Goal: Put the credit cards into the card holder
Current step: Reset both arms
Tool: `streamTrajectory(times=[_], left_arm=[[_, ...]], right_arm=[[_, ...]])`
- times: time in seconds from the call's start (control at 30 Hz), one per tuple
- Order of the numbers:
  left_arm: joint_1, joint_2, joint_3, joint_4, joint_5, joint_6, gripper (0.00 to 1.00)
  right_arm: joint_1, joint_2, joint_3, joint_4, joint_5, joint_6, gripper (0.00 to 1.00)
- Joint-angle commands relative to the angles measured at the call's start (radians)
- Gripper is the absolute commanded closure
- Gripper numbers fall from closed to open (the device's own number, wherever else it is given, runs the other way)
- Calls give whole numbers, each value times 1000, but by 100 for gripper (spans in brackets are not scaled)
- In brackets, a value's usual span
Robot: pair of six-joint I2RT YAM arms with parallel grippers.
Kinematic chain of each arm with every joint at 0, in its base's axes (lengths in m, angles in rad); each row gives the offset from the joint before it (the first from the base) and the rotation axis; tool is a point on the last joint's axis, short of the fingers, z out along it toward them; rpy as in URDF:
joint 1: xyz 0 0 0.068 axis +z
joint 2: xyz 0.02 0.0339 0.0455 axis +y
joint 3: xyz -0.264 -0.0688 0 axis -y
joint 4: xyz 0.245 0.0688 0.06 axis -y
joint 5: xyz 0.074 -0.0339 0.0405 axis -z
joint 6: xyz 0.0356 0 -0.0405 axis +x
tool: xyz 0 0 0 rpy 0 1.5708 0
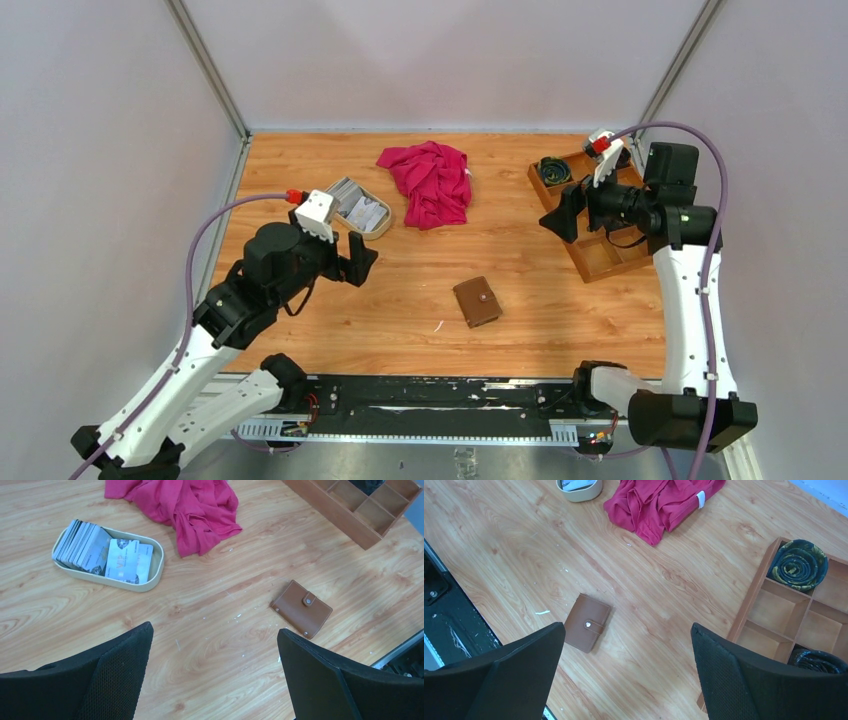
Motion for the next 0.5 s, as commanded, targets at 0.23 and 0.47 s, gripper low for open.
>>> streamTrajectory(times=[0.23,0.47], left_arm=[[10,-65,-9,-25,-8,-23,0],[10,-75,-4,-23,-1,-33,0]], right_arm=[[-30,-43,-23,25,-58,108,0],[-31,-44,-13,25,-54,141,0]])
